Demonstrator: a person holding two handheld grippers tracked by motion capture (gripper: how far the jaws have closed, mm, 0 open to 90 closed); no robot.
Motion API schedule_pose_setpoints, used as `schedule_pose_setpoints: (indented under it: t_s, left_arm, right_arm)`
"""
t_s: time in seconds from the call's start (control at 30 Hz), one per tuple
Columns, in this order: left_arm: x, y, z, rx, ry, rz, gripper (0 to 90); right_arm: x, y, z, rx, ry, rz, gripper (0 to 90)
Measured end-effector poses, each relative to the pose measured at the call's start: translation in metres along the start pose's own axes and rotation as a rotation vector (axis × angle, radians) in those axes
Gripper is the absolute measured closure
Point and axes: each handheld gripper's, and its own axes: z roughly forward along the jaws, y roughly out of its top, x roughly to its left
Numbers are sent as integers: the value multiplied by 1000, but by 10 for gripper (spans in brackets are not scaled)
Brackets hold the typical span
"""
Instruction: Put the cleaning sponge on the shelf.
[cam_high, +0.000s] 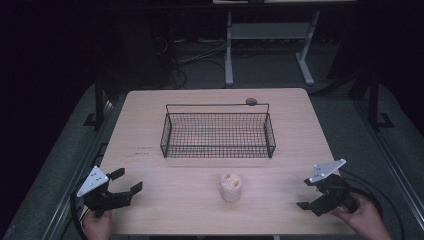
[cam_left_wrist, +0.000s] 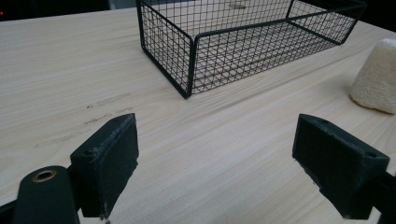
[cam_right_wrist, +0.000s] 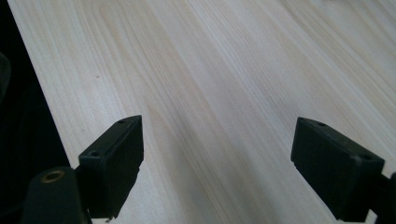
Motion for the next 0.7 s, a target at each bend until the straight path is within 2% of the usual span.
schedule_pose_setpoints:
  t_s: [0.3, 0.7]
  left_arm:
    - [-1, 0, 1, 5, -1, 2, 139]
    - [0, 0, -1, -4, 5, 1, 139]
  right_arm:
    - [5, 13, 5, 5, 22, -37, 165]
    - [15, 42, 16, 17, 50, -109, 165]
